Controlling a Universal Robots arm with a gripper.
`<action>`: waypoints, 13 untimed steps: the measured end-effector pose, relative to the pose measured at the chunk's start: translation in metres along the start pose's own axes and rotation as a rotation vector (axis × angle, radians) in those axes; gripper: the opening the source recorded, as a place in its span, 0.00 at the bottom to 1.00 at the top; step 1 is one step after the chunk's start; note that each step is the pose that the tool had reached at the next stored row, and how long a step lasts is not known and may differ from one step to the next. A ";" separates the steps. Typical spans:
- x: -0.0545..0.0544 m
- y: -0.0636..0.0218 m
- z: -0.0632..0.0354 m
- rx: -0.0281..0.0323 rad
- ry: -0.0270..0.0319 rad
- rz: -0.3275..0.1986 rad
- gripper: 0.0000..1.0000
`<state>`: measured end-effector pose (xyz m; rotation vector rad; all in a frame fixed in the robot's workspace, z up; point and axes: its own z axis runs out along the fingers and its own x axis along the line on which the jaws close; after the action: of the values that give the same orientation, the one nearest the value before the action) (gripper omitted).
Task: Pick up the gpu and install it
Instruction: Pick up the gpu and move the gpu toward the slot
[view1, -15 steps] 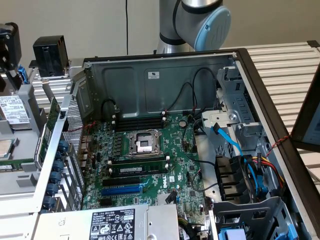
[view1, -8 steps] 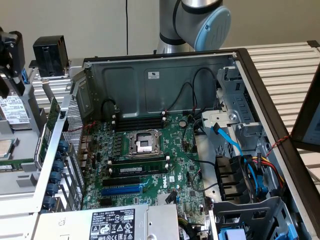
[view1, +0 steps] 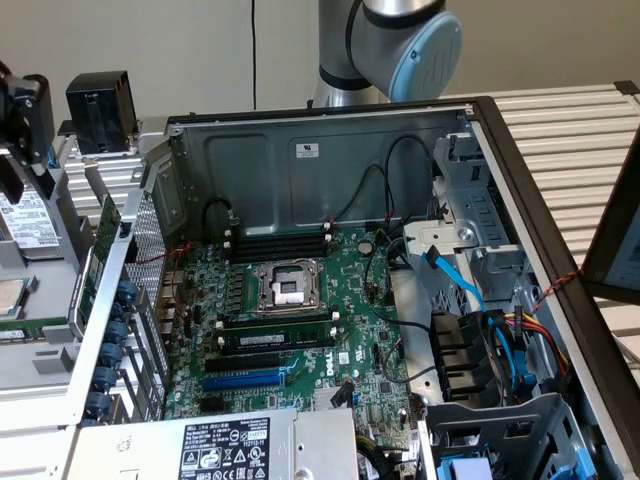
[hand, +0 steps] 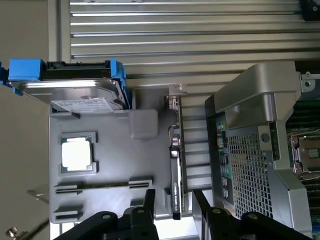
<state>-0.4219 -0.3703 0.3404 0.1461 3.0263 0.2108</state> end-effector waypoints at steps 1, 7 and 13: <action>0.000 -0.0003 0.0017 -0.0001 -0.0005 0.005 0.42; 0.001 -0.0019 0.0125 0.0016 -0.0043 0.031 0.42; -0.001 -0.0032 0.0236 -0.0025 -0.0068 0.053 0.42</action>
<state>-0.4190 -0.3704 0.3168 0.2269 3.0176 0.2180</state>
